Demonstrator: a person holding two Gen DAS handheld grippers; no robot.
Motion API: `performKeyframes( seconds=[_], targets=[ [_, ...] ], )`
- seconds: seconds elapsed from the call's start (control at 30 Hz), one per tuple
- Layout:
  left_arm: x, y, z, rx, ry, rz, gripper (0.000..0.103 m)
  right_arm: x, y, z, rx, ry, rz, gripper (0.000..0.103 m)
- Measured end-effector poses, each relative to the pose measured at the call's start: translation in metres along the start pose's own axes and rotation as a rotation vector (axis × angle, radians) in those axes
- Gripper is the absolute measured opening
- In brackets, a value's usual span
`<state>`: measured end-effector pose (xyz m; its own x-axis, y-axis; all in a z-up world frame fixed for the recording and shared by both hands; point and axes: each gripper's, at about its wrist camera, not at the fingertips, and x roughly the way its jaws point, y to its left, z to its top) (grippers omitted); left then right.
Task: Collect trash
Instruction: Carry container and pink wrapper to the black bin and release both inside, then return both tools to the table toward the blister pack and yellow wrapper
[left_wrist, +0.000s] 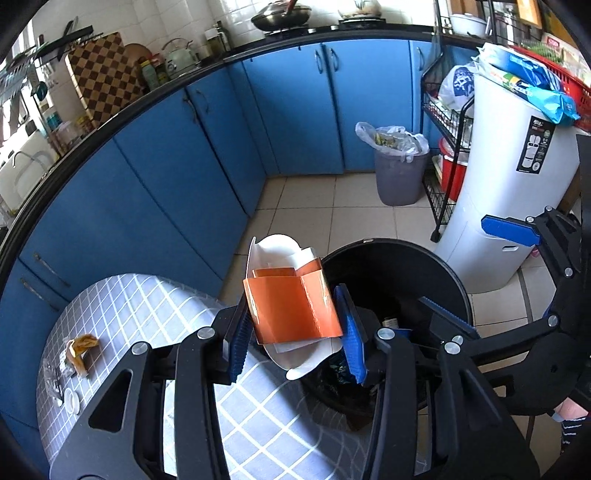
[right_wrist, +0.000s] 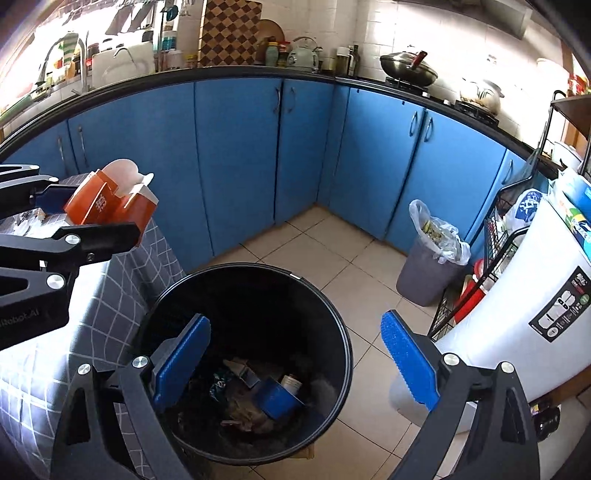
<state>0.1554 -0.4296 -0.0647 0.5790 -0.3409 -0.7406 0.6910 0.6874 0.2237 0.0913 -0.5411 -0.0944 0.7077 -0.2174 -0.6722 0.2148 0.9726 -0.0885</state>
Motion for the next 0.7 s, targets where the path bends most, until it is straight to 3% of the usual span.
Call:
performKeyframes(
  seconds=[0.27,0.4,0.7],
  targets=[
    [0.005,-0.012,0.010,0.015,-0.006,-0.014,0.050,0.002,-0.012,-0.004,0.023,0.004,-0.006,0.091],
    [0.006,-0.007,0.011,-0.016,-0.017,0.025,0.087,0.004,-0.013,-0.006,0.032,0.010,0.000,0.091],
    [0.001,0.027,-0.006,-0.095,0.002,0.047,0.087,0.003,0.004,0.000,0.035,-0.003,0.053,0.091]
  ],
)
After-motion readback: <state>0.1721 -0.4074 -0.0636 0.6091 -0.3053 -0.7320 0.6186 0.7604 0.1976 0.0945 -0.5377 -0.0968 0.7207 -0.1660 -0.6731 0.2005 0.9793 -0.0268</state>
